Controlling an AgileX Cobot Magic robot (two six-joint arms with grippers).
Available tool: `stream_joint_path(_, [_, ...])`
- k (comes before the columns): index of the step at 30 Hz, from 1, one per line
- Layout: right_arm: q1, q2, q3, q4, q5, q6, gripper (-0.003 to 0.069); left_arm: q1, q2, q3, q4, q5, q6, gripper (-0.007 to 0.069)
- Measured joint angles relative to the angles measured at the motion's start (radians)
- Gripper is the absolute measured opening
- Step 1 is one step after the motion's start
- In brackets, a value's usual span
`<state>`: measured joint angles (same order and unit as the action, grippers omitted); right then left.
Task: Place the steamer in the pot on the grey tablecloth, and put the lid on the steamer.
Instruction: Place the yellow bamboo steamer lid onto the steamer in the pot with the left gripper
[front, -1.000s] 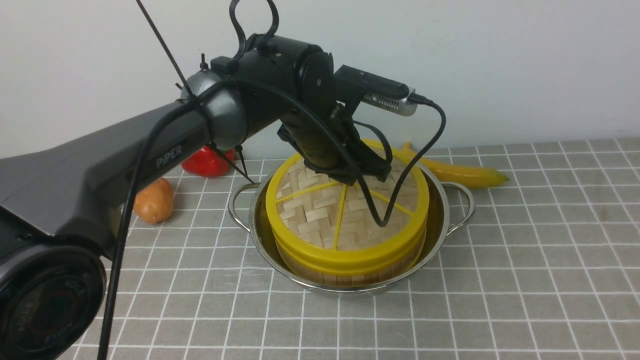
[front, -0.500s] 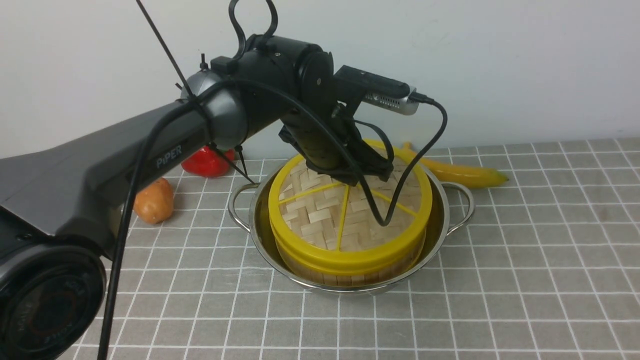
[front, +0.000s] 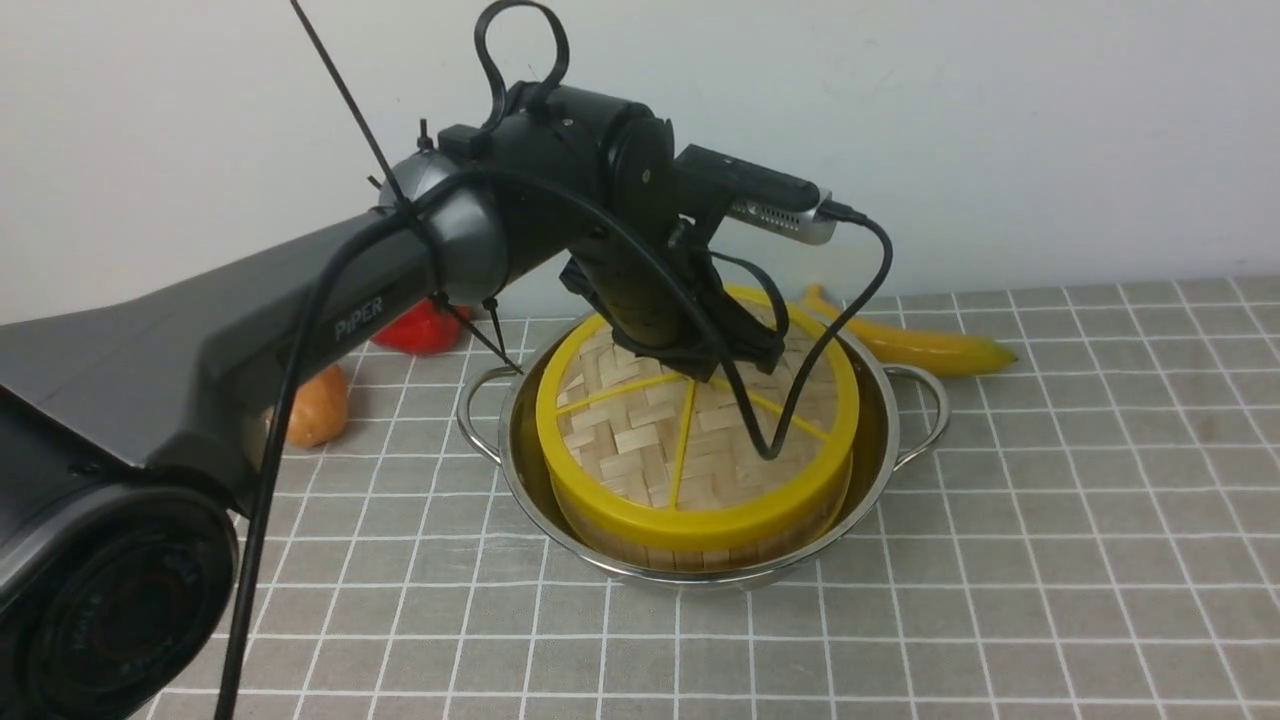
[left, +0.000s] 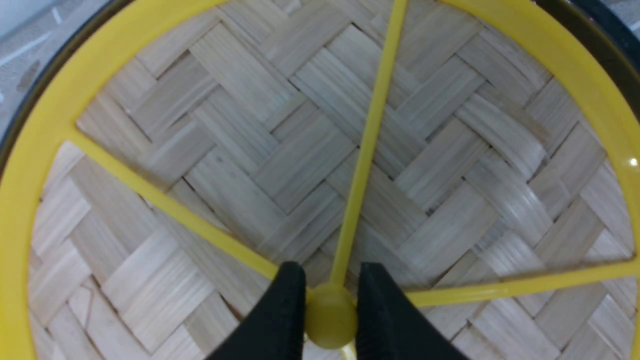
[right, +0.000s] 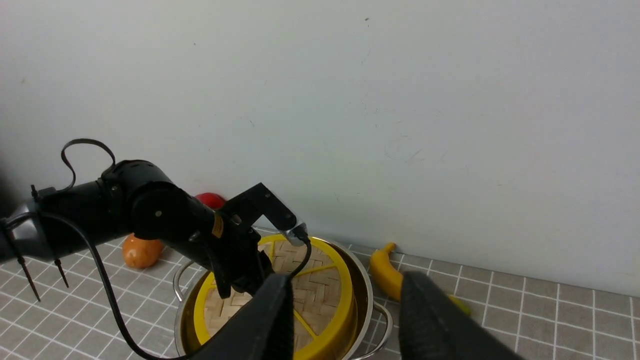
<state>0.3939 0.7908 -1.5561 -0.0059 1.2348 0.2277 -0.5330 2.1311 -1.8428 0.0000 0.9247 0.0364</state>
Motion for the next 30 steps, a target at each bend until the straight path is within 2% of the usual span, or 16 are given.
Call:
stream_joint_path(26, [0.0,0.0,0.0,0.0,0.0,0.0,0.0306,0.0,0.003,-0.003,0.007,0.0,0.0,0.0123])
stream_joint_path(30, [0.0,0.0,0.0,0.0,0.0,0.0,0.0306,0.0,0.003,-0.003,0.007,0.001,0.0,0.0152])
